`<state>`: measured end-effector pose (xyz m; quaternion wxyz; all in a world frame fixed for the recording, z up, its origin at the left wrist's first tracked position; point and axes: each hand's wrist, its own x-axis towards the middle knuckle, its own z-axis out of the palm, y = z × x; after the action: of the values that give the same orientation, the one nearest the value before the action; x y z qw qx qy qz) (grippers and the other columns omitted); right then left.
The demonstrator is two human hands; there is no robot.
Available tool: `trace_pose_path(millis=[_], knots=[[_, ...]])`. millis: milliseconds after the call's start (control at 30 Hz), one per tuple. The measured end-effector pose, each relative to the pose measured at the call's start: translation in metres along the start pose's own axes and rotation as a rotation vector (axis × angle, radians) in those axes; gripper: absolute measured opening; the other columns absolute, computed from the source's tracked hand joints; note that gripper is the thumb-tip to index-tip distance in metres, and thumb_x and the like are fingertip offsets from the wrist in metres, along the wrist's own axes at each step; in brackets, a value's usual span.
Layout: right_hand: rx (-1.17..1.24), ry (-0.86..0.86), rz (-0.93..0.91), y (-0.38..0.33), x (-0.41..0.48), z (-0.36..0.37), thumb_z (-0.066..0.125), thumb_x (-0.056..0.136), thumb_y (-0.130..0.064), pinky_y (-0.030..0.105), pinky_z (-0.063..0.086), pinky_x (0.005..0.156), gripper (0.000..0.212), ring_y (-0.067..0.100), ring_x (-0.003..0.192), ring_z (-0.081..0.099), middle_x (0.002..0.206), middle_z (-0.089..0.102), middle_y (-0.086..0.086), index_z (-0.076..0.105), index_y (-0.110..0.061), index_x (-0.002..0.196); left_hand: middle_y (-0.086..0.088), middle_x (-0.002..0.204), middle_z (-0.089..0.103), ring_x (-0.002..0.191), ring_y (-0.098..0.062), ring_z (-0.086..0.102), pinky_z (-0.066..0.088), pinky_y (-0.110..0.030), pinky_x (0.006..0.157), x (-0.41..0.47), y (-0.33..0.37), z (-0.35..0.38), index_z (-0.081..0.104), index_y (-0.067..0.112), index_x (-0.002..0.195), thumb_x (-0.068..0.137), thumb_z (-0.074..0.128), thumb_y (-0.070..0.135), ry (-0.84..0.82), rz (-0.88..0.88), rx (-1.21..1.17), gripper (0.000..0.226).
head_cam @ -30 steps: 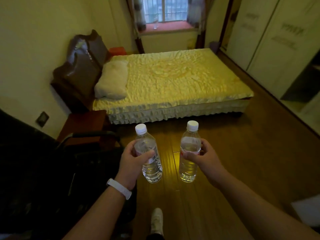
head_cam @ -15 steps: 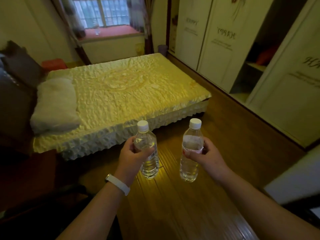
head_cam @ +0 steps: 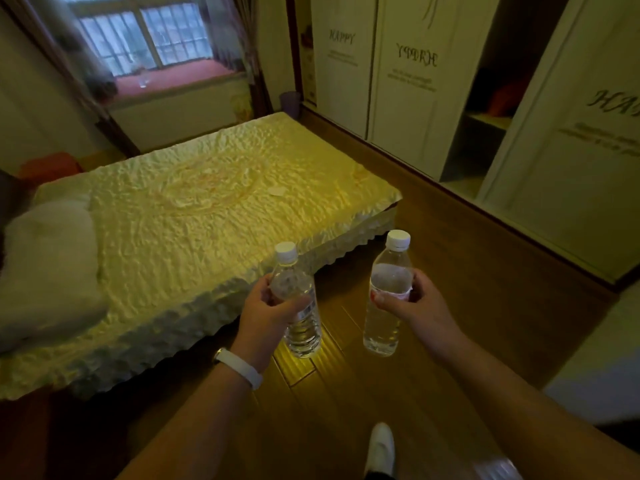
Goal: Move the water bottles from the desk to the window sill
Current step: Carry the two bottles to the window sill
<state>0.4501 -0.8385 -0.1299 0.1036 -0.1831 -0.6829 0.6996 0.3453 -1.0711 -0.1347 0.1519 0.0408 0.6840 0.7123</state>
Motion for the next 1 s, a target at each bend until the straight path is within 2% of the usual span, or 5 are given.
trace_pose_path(millis=[67,233,333,667,1000], knots=[[0.015,0.008,0.010,-0.009,0.035,-0.019,0.081,0.076,-0.015,0.034,0.058,0.078,0.048,0.017,0.097,0.070,0.108,0.071,0.002,0.059,-0.020,0.118,-0.004,0.105,0.075,0.096,-0.022,0.072,0.055,-0.038,0.075,0.034,0.009,0.027,0.066,0.019,0.112,0.067,0.088,0.016,-0.007,-0.013,0.007,0.051],[0.046,0.006,0.004,-0.032,0.112,-0.072,0.081,0.076,-0.010,0.027,0.058,0.073,0.049,0.015,0.096,0.070,0.108,0.071,0.004,0.059,-0.017,0.119,0.002,0.089,0.077,0.081,-0.010,0.073,0.055,-0.021,0.062,0.108,0.037,0.100,0.066,0.016,0.103,0.073,0.080,-0.001,-0.051,0.029,0.013,0.038],[0.029,0.045,-0.012,-0.043,0.151,-0.098,0.079,0.077,-0.008,0.022,0.057,0.069,0.049,0.012,0.094,0.069,0.109,0.069,0.003,0.058,-0.015,0.121,0.001,0.091,0.077,0.083,-0.013,0.073,0.055,-0.023,0.063,0.146,0.048,0.134,0.066,0.018,0.104,0.071,0.081,0.001,-0.075,0.048,0.016,0.040],[-0.033,0.179,0.029,-0.039,0.273,-0.162,0.082,0.076,-0.019,0.024,0.056,0.070,0.053,0.011,0.096,0.070,0.110,0.070,-0.003,0.058,-0.024,0.122,-0.007,0.100,0.076,0.096,-0.029,0.072,0.057,-0.047,0.080,0.285,0.045,0.205,0.068,0.022,0.106,0.054,0.090,0.024,-0.171,-0.042,0.043,0.056],[-0.094,0.373,0.102,-0.045,0.431,-0.192,0.083,0.074,-0.025,0.020,0.056,0.071,0.061,0.009,0.101,0.067,0.115,0.067,-0.007,0.055,-0.025,0.129,-0.004,0.102,0.076,0.096,-0.024,0.072,0.057,-0.043,0.080,0.482,0.044,0.275,0.068,0.021,0.107,0.061,0.083,0.016,-0.373,-0.080,0.110,0.049]])
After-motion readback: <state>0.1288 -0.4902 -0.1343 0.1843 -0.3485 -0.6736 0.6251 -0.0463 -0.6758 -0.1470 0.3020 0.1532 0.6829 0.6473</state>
